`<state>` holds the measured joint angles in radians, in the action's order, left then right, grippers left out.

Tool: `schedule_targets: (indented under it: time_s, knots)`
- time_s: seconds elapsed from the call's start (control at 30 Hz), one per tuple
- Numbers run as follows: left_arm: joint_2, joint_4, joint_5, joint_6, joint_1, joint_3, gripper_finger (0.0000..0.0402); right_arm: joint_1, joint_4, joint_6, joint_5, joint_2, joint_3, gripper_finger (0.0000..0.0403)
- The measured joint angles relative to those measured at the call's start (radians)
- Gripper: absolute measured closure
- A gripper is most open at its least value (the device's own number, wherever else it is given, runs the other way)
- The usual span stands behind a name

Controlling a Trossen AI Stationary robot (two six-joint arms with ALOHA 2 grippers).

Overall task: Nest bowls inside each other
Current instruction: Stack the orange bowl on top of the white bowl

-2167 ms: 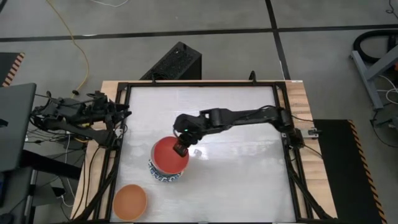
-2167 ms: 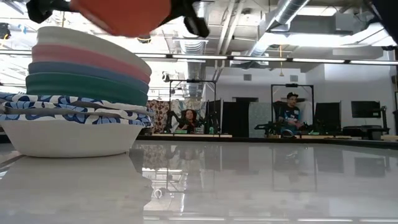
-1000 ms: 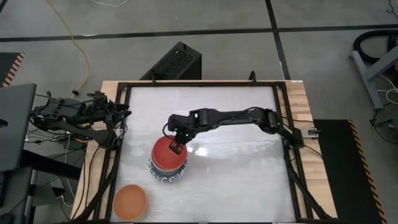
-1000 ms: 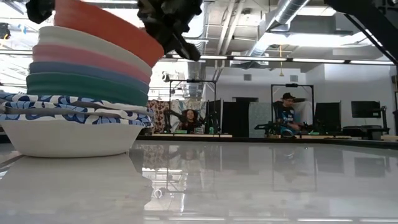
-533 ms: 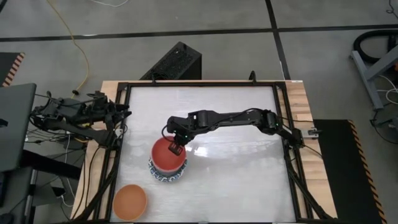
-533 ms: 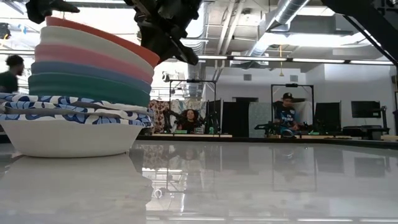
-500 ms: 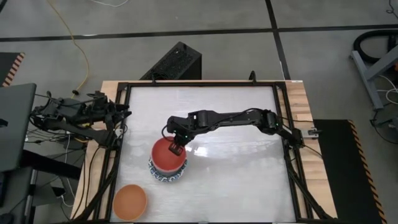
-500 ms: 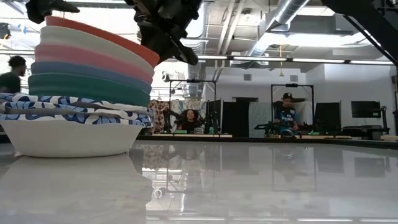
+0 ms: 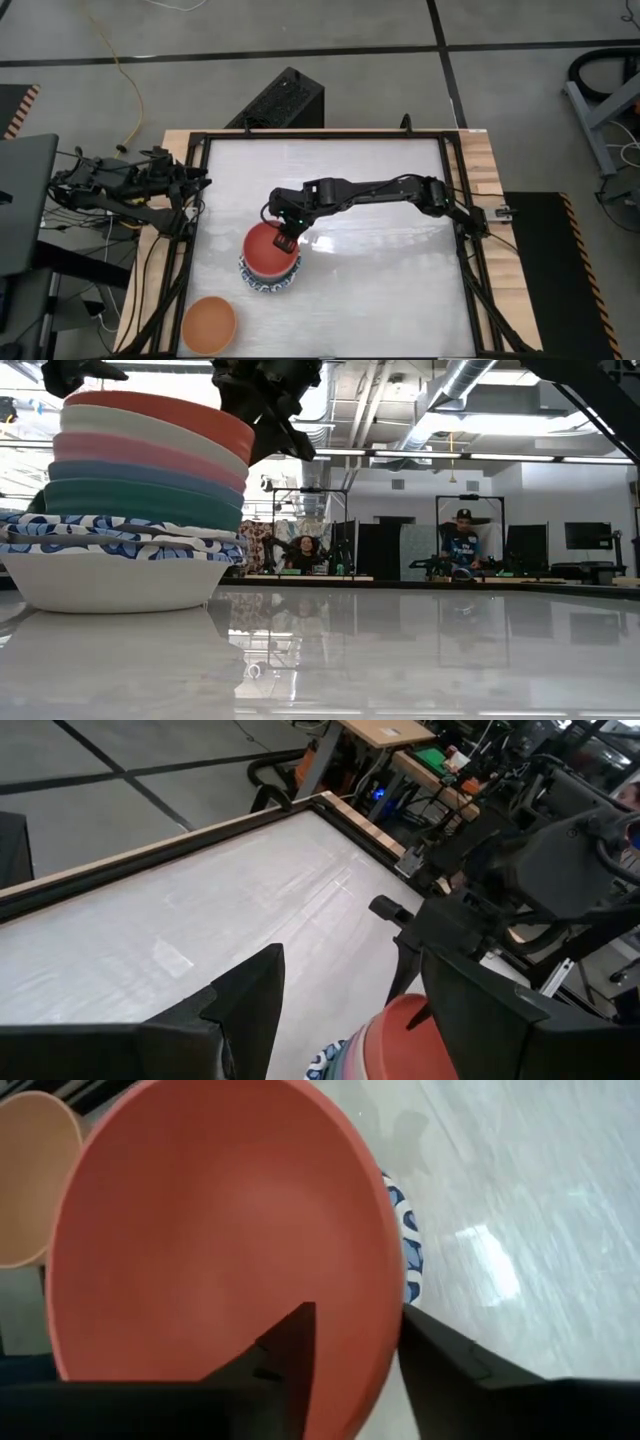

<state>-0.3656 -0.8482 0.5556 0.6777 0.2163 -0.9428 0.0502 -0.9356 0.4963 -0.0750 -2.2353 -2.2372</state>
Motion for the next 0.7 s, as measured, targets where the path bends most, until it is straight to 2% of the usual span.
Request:
schedule_targets:
  time_s: [0.13, 0.23, 0.47, 0.7]
  knots:
    - [0.0, 0.0, 0.0, 0.0, 0.0, 0.0, 0.0178, -0.005, 0.001, 0.011, 0.0, 0.0, 0.0, 0.0212]
    - [0.0, 0.0, 0.0, 0.0, 0.0, 0.0, 0.0178, -0.006, 0.0, 0.024, -0.001, 0.0, 0.0, 0.0201]
    - [0.0, 0.0, -0.022, 0.0, 0.0, 0.0, 0.0178, -0.004, 0.001, 0.022, 0.001, 0.0, 0.0, 0.021]
    - [0.0, 0.0, -0.08, -0.003, 0.0, 0.0, 0.0178, 0.002, -0.011, -0.049, 0.033, 0.0, -0.06, 0.0218]
